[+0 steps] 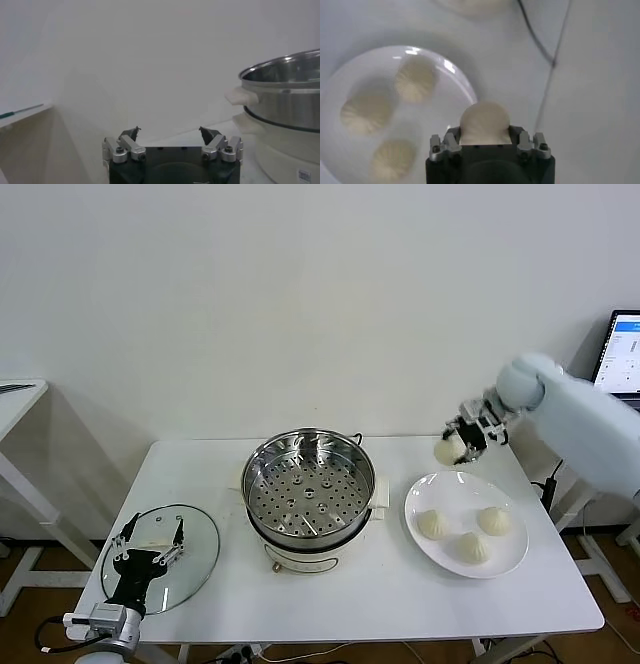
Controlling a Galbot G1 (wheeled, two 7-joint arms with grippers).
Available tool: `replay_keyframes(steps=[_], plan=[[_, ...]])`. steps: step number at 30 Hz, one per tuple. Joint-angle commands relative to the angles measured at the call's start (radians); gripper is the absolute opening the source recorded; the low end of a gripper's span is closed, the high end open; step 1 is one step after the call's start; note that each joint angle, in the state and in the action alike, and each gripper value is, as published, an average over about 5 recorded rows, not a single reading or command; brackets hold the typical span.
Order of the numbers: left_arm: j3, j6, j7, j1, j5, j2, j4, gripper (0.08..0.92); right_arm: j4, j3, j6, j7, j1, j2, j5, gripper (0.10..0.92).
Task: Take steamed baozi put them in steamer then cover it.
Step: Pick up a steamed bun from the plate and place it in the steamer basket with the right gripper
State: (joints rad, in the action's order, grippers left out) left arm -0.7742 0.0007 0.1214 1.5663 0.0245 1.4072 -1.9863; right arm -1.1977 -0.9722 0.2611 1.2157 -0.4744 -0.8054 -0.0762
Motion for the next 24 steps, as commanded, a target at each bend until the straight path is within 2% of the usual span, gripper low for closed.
replay_keyframes(steps=[1, 7, 14, 24], plan=[[-0.005, -0.001, 0.002, 0.007, 0.0, -0.01, -0.005, 0.823, -0.215, -0.305, 0.283, 0.016, -0.365, -0.104, 0.116, 0.645], [0.001, -0.002, 0.004, 0.006, 0.0, -0.016, -0.002, 0.823, -0.2, -0.353, 0.347, -0.04, -0.385, -0.282, 0.073, 0.645], [-0.004, -0.002, 0.006, 0.006, -0.001, -0.023, 0.004, 0.823, -0.046, -0.328, 0.424, -0.08, -0.295, -0.474, 0.008, 0.645], [-0.01, -0.01, 0.012, 0.012, -0.005, -0.03, 0.015, 0.823, 0.165, -0.266, 0.48, -0.087, -0.077, -0.586, -0.074, 0.646]])
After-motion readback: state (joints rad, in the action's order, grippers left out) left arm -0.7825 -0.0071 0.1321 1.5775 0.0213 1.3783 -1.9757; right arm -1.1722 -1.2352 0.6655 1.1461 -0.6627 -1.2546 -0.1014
